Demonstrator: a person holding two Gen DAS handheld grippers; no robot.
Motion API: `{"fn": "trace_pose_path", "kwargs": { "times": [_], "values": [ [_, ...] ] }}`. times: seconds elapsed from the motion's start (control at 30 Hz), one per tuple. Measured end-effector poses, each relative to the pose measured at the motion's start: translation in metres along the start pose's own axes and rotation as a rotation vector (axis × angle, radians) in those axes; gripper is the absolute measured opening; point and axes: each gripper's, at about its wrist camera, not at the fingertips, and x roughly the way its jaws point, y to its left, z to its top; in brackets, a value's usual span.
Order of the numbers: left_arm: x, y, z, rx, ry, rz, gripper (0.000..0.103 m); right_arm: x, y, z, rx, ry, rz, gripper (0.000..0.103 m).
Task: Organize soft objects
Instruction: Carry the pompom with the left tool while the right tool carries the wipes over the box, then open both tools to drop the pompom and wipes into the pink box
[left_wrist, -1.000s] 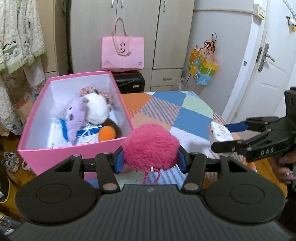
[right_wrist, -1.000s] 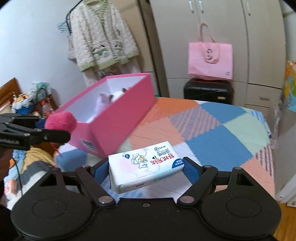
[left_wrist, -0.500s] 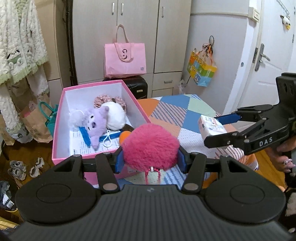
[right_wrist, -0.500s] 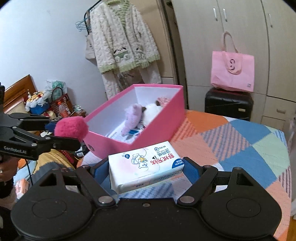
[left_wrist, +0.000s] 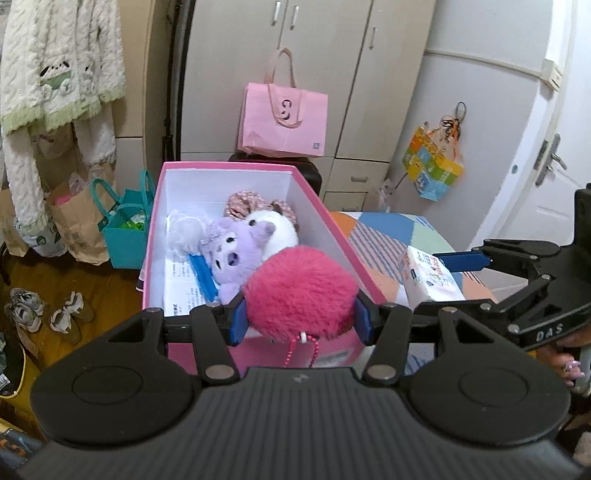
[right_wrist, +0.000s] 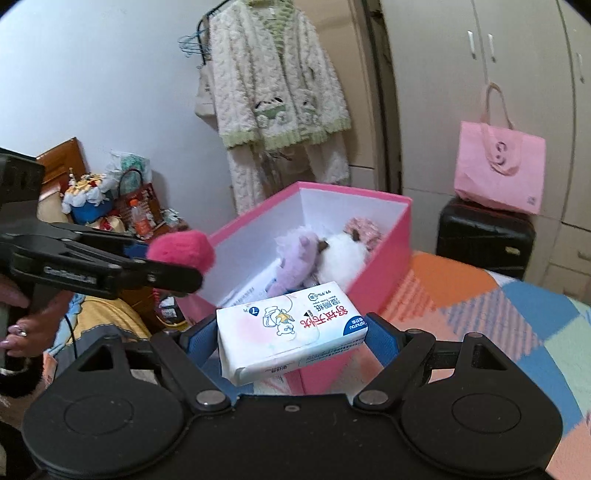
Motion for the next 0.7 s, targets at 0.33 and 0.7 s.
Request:
{"fn": "trace_pose_path", "kwargs": {
  "times": [0.33, 0.7],
  "values": [
    [0.052, 0.027, 0.021, -0.015, 0.027, 0.147, 0.054, 0.064, 0.005, 0.039, -0.126, 0.019, 0.018, 0.087],
    [0.091, 0.047, 0.032, -0.026, 0.12, 0.206, 0.055, 0.133, 0.006, 0.06, -0.24, 0.218, 0.09, 0.087]
  ]
}}
